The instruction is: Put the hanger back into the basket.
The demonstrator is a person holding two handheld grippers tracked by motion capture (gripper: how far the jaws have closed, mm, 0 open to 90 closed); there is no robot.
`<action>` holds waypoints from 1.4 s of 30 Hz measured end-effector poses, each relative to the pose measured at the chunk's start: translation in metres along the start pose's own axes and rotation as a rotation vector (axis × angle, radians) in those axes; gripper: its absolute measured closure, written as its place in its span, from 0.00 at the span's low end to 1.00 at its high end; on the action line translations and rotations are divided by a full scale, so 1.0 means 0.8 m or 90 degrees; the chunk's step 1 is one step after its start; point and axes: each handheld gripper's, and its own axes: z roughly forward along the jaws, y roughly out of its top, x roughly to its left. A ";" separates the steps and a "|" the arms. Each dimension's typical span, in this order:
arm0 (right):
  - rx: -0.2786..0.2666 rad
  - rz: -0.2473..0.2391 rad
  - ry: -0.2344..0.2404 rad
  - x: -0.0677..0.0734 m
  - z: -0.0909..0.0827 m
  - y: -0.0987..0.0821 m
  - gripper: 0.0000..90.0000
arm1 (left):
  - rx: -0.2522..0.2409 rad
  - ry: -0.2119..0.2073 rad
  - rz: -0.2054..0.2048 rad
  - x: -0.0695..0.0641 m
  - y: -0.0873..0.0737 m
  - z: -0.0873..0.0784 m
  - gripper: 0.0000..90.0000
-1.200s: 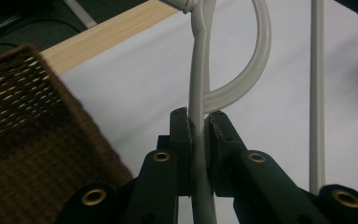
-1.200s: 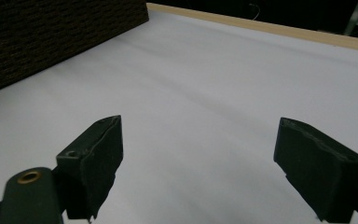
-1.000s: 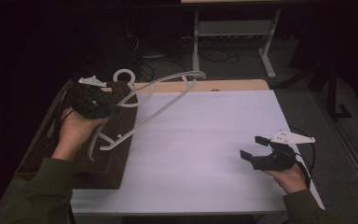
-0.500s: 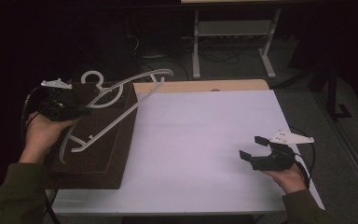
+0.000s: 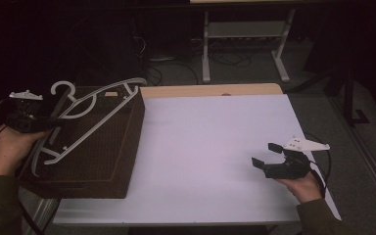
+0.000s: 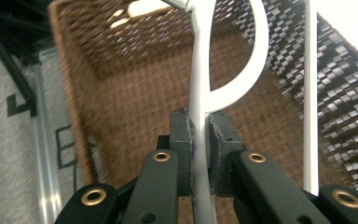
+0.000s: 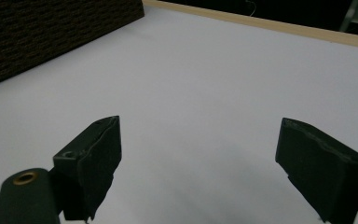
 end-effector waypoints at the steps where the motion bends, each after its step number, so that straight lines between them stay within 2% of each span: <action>1: 0.000 0.000 0.000 0.000 0.000 0.000 0.15 | 0.000 0.000 0.000 0.000 0.000 0.000 0.91; 6: 0.002 -0.002 -0.002 0.000 0.000 0.000 0.15 | 0.018 0.018 -0.007 0.016 -0.011 0.001 0.91; 13: 0.006 0.002 -0.002 0.000 0.001 0.000 0.15 | 0.036 0.017 -0.005 0.020 -0.018 0.008 0.91; 14: 0.006 0.002 -0.003 0.000 0.000 0.000 0.15 | 0.038 0.014 -0.003 0.020 -0.019 0.009 0.79; 15: 0.006 0.002 -0.003 0.000 0.000 0.000 0.15 | 0.038 0.024 -0.002 0.021 -0.020 0.010 0.79; 16: 0.005 0.001 -0.003 0.000 0.000 0.000 0.15 | 0.037 0.021 -0.009 0.022 -0.020 0.011 0.71; 22: 0.004 -0.003 -0.003 0.000 0.000 0.001 0.15 | 0.018 -0.002 -0.007 0.015 -0.018 0.009 0.58; 31: -0.002 -0.006 -0.001 0.001 -0.001 0.004 0.15 | -0.055 -0.075 -0.017 -0.025 -0.005 0.014 0.41; 32: -0.005 -0.004 0.001 0.002 -0.003 0.006 0.15 | -0.072 -0.095 -0.015 -0.034 -0.003 0.015 0.38; 33: -0.005 -0.004 0.001 0.002 -0.003 0.006 0.15 | -0.072 -0.095 -0.015 -0.034 -0.003 0.015 0.37; 36: -0.019 0.001 0.008 0.003 -0.006 0.011 0.15 | -0.102 -0.118 -0.012 -0.051 0.000 0.016 0.33; 37: -0.023 -0.003 0.009 0.003 -0.007 0.013 0.15 | -0.112 -0.128 -0.008 -0.058 0.001 0.016 0.32; 38: -0.029 -0.003 0.013 0.004 -0.009 0.017 0.15 | -0.129 -0.142 0.001 -0.072 0.003 0.017 0.30; 39: -0.032 -0.003 0.015 0.005 -0.010 0.019 0.15 | -0.129 -0.142 0.001 -0.072 0.003 0.017 0.28; 42: -0.040 -0.003 0.016 0.007 -0.011 0.023 0.15 | -0.154 -0.159 0.015 -0.094 0.005 0.019 0.25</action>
